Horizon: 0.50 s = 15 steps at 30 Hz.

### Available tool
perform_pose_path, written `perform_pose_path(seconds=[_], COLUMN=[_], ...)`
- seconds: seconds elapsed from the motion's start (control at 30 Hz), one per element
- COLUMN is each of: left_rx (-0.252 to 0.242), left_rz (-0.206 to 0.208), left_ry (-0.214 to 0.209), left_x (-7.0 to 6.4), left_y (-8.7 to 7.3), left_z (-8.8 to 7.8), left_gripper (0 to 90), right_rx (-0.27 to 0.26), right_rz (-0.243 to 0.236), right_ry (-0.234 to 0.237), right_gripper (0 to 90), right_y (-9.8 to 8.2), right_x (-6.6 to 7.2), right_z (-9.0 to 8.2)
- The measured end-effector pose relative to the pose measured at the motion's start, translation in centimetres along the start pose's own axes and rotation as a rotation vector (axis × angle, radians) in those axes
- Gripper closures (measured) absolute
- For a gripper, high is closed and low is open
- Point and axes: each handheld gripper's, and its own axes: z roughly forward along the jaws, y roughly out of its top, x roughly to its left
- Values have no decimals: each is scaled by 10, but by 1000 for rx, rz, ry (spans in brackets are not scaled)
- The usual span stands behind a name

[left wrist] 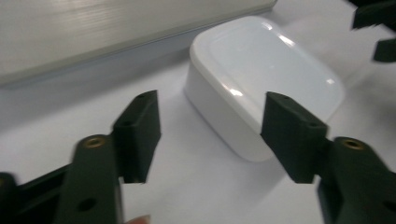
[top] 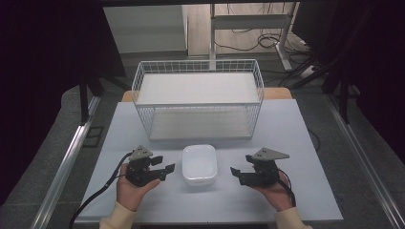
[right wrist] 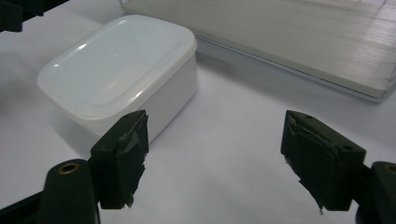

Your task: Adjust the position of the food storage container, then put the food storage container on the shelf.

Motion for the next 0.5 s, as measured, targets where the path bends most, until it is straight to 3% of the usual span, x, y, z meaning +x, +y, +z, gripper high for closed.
perform_pose_path(seconds=[0.33, 0.5], left_rx=[-5, -2], left_rz=[-21, -46], left_ry=[-5, -35], left_x=[1, 1], left_y=[-1, 0], left_z=[-5, -3], left_gripper=[293, 272], right_rx=[-1, 14], right_rz=[16, 33], right_ry=[27, 38], right_gripper=[228, 227], right_y=[2, 4], right_x=[1, 3], right_z=[0, 3])
